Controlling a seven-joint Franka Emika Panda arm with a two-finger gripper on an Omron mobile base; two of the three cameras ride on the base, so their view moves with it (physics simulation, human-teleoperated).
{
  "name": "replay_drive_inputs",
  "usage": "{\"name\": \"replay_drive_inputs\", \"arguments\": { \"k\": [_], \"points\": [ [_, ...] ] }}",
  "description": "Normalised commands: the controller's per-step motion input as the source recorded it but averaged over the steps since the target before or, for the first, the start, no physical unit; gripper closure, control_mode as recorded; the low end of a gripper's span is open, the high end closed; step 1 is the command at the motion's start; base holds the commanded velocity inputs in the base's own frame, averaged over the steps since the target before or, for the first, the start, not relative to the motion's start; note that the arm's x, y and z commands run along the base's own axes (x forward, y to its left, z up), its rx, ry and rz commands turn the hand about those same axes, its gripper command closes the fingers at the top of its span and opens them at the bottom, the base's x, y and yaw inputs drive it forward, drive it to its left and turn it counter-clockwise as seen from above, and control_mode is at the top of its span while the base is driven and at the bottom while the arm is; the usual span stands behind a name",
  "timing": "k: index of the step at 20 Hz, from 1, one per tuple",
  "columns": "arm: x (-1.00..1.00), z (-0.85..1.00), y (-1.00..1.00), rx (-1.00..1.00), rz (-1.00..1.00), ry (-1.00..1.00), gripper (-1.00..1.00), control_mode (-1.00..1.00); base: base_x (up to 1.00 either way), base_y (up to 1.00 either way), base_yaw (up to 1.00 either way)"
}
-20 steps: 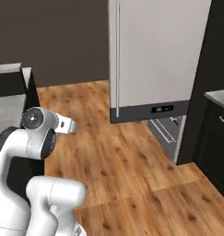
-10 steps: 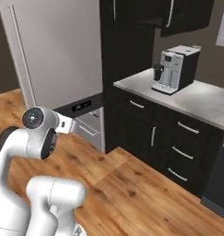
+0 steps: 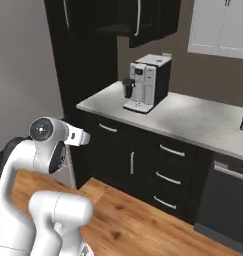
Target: Move the glass cup from next to the sink to the open cabinet. Then, move the bowl with the corn to the fridge to clear the area for faucet cleaning.
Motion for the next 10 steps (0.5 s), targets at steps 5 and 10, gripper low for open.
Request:
{"name": "replay_drive_inputs", "arguments": {
  "k": [5,10],
  "points": [
    [0.00,0.00,0.00,0.00,0.00,0.00,1.00,1.00,1.00,0.45,-0.49],
    [0.00,0.00,0.00,0.00,0.00,0.00,1.00,1.00,1.00,0.57,-0.50]
  ]
}}
